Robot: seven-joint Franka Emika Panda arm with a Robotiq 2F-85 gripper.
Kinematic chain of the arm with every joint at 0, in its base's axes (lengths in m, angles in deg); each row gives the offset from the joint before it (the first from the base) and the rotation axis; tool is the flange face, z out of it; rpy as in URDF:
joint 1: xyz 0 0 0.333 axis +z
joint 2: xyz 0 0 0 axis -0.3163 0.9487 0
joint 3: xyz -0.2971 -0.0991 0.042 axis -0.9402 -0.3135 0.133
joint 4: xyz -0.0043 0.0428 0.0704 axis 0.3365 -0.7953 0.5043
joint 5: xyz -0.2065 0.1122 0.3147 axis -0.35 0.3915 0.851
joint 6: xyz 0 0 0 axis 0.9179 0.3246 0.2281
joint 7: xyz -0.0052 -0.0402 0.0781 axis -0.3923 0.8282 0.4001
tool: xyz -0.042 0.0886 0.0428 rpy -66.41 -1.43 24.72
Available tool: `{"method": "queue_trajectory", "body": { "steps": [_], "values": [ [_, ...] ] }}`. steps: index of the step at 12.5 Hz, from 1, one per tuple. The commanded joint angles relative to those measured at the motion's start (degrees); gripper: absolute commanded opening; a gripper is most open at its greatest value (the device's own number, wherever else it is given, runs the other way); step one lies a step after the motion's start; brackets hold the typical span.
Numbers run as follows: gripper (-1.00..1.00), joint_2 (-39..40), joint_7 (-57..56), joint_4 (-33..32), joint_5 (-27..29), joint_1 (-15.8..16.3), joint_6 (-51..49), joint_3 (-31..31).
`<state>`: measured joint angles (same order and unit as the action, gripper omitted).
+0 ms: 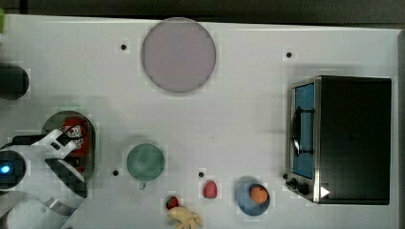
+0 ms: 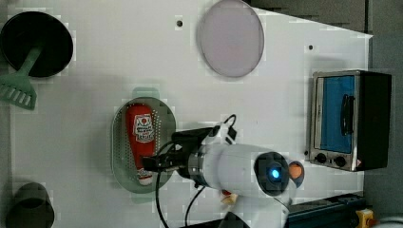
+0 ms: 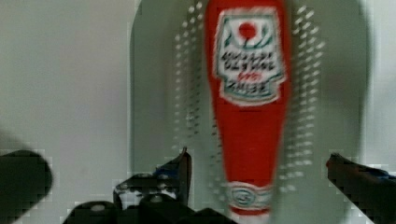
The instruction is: Pick ketchup from strainer and place it on the table
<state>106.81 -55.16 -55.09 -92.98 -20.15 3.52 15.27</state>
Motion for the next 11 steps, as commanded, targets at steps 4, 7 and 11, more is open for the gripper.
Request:
{"method": "queue_trajectory", "body": {
  "steps": [4,7,11],
  "values": [
    [1.00,8.6,3.0,1.3,-2.9,0.6,8.2,-3.6],
    [1.00,11.7,3.0,3.0,-2.9,3.2,8.8,-6.2],
    [0.92,13.0,3.0,4.2,-2.9,7.4,8.9,-10.8]
  ]
}}
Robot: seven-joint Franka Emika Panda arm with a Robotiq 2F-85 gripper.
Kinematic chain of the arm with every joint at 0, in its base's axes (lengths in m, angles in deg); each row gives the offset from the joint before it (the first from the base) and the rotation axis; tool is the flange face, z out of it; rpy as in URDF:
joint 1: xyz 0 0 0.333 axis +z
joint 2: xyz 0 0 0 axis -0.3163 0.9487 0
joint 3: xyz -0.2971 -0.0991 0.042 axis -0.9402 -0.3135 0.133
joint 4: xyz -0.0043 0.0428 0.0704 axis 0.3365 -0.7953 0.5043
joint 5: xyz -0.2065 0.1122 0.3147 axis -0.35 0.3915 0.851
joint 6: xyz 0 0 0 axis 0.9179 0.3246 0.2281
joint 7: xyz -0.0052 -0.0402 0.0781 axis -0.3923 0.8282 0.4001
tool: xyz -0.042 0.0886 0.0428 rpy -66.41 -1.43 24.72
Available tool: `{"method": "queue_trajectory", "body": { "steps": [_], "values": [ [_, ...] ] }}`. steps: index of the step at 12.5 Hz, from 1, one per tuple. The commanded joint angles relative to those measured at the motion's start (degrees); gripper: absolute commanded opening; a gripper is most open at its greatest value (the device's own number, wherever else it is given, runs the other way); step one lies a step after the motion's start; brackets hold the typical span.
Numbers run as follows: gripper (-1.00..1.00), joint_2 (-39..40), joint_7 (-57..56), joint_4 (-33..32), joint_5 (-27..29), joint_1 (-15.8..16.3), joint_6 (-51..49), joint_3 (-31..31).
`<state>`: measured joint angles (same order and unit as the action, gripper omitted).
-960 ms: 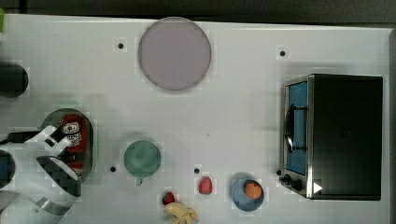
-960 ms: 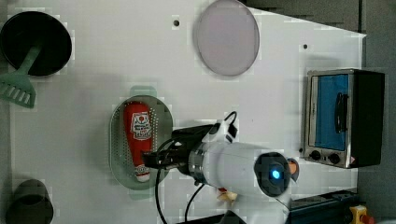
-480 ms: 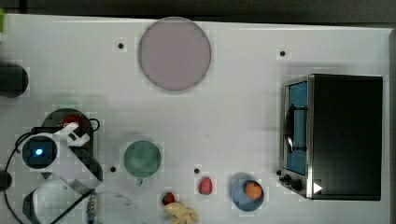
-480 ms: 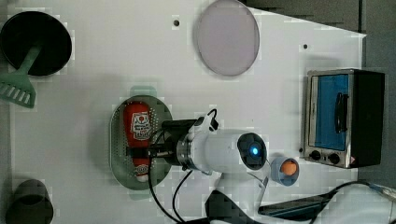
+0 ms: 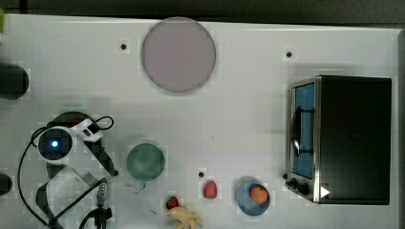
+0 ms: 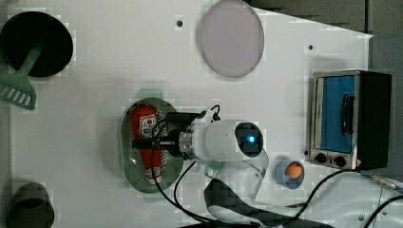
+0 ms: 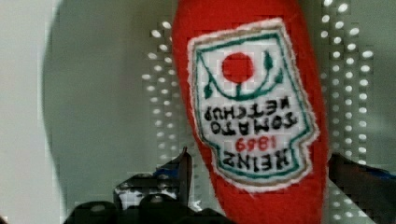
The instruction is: Pick ketchup from strainer and place it on the table
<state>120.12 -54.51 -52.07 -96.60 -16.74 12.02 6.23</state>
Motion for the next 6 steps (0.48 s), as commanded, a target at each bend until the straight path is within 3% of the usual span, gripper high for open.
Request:
{"method": "queue_trajectory", "body": {
  "steps": [1,3,6],
  "values": [
    [0.68,-0.4,2.3,1.4,0.7,4.5,0.4,-2.1],
    [0.20,-0.7,2.3,1.9,0.7,4.6,1.0,-1.9],
    [0.12,-4.8,2.3,2.3,1.6,4.1,-0.5,-0.8]
  ]
}}
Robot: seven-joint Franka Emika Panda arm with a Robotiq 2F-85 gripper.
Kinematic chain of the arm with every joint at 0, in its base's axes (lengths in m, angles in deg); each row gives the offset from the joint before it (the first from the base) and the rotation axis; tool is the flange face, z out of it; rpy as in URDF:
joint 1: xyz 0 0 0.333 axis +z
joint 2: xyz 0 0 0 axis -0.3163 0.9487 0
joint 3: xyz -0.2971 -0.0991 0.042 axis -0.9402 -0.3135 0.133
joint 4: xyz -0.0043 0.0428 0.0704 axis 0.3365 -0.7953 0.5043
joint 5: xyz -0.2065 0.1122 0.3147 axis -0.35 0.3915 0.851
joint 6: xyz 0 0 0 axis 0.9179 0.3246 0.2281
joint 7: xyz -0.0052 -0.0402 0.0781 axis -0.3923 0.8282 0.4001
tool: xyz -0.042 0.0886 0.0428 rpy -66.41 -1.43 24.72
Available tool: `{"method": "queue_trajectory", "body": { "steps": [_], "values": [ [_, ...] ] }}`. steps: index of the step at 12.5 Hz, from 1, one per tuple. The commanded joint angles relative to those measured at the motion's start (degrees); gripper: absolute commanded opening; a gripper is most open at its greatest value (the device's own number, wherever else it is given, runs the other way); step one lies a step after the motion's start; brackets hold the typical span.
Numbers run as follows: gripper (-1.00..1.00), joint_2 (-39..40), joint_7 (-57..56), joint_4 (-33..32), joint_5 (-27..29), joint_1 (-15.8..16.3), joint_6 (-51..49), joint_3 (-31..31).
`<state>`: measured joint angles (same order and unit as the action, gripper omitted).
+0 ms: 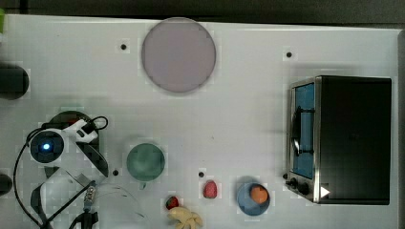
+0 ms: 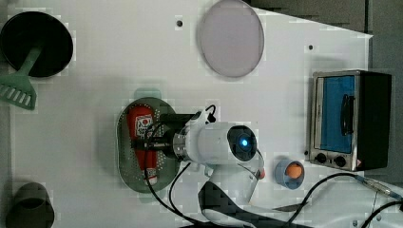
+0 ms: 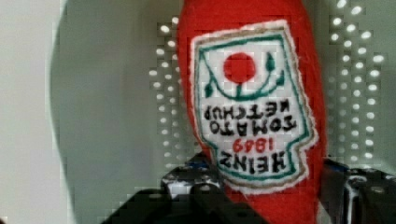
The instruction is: Pick ketchup from strainer and place it on the table
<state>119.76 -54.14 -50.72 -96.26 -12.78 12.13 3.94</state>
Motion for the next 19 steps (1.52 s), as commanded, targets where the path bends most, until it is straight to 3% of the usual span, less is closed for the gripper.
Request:
{"method": "queue_trajectory", "body": {
  "steps": [1,5,8,13,19],
  "values": [
    [0.12,-6.8,2.0,0.9,2.2,-0.2,-1.9,2.2],
    [0.12,-19.2,2.0,1.2,11.0,-3.1,-10.7,3.4],
    [0.12,-27.6,1.8,1.9,16.2,-7.2,-20.9,2.3],
    [0.12,-34.4,-0.2,1.9,16.8,-13.2,-28.9,-4.4],
    [0.12,-34.3,-1.9,0.0,16.7,-15.3,-30.7,-18.7]
  ]
}}
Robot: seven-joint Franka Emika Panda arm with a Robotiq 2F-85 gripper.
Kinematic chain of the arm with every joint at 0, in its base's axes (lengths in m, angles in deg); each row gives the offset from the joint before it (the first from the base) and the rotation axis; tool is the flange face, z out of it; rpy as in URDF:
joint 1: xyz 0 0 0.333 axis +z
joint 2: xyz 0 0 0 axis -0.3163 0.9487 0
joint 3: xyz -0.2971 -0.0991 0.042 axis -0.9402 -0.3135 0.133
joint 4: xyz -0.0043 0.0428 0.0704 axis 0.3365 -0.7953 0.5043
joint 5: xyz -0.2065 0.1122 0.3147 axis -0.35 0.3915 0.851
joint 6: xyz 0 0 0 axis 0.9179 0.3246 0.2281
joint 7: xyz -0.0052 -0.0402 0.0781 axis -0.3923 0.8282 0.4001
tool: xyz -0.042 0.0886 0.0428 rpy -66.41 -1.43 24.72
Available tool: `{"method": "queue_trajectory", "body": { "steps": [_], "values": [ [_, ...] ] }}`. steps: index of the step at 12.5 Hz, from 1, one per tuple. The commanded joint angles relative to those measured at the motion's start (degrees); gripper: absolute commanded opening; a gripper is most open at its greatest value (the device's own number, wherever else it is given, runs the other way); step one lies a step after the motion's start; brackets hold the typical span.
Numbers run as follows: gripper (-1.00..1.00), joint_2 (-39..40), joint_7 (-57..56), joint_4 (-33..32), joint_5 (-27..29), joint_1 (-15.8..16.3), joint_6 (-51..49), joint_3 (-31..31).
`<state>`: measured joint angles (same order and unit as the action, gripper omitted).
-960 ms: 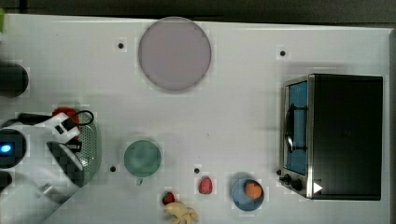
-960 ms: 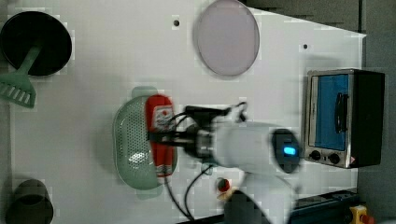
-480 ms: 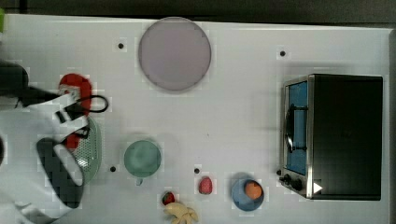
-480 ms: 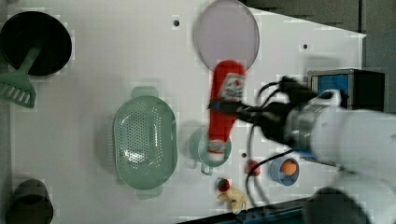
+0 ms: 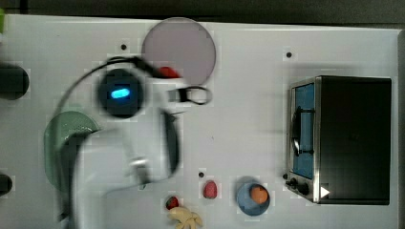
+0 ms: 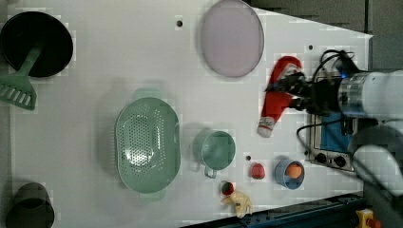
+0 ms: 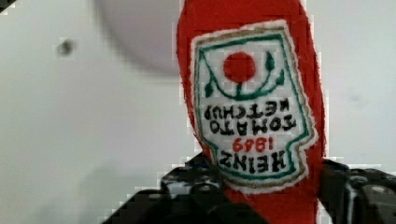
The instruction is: Pick ketchup from strainer and place it on the table
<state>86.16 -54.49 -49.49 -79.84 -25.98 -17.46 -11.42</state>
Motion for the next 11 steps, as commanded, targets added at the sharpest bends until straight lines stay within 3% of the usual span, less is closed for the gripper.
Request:
{"method": "queue_trajectory", "body": {
  "steps": [1,7,8,11],
  "values": [
    [0.12,-0.3,-2.0,-2.0,0.2,-2.1,-1.0,-5.5],
    [0.12,5.9,-5.2,-6.8,0.2,-2.3,3.6,-12.5],
    [0.21,7.6,-5.2,-7.9,0.2,-2.3,5.3,-12.7],
    [0.85,11.3,-5.2,-10.8,0.2,-2.2,12.5,-12.7]
  ]
}}
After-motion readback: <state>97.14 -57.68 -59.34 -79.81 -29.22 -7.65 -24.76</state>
